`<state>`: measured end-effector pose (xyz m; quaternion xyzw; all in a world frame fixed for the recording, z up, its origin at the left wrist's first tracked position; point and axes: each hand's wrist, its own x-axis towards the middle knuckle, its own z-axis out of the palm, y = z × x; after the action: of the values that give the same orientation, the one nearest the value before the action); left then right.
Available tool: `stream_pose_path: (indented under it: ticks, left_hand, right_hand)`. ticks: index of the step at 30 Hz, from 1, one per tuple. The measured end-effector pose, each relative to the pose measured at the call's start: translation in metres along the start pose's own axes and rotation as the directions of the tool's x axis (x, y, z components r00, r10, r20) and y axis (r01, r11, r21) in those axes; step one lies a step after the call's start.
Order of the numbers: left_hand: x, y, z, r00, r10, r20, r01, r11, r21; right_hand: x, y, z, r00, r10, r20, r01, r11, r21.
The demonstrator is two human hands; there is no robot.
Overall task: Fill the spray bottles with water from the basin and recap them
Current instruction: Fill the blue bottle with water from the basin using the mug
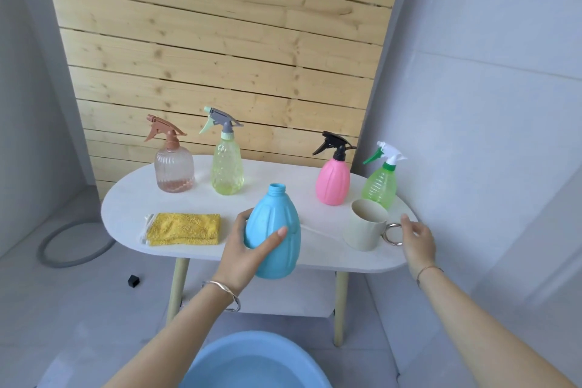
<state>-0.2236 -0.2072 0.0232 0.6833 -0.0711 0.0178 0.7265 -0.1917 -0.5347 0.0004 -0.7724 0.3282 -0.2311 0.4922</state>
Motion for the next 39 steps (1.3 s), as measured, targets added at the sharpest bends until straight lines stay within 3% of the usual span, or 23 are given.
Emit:
stream_pose_path:
  ticks: [2,8,17,22,26,29,34,39]
  left_hand:
    - [-0.005,0.000,0.006,1.000,-0.015,0.022,0.015,1.000,-0.008]
    - [-0.022,-0.005,0.004,0.998,-0.054,0.040,0.053,0.998,0.021]
    - [-0.080,0.019,-0.008,0.995,-0.097,0.025,0.095,0.993,0.073]
    - [-0.121,0.025,-0.017,0.997,-0.078,0.022,0.075,0.991,0.108]
    - [-0.154,0.008,-0.022,0.998,-0.053,-0.043,0.058,0.990,0.130]
    - [-0.173,-0.006,-0.029,0.995,-0.063,-0.080,0.073,0.990,0.120]
    - [-0.190,-0.049,-0.050,0.992,-0.058,-0.116,0.079,0.979,0.189]
    - [-0.204,-0.106,-0.069,0.985,-0.123,-0.123,0.149,0.963,0.223]
  right_hand:
    - [-0.002,0.010,-0.003,0.996,0.045,0.075,-0.052,0.994,0.095]
    - [-0.024,0.014,-0.008,0.992,0.058,0.109,-0.083,0.967,0.240]
    - [-0.079,-0.014,-0.058,0.993,0.043,0.109,-0.099,0.806,0.584]
    - [-0.139,-0.029,-0.080,0.983,-0.008,0.185,-0.101,0.812,0.575]
    - [-0.196,-0.016,-0.072,0.939,-0.071,0.337,-0.155,0.786,0.598]
    - [-0.227,0.011,-0.058,0.918,-0.067,0.390,-0.142,0.865,0.482]
    - [-0.255,0.065,-0.034,0.900,-0.037,0.434,-0.137,0.922,0.363]
    - [-0.267,0.130,-0.002,0.862,0.016,0.507,-0.099,0.986,0.136]
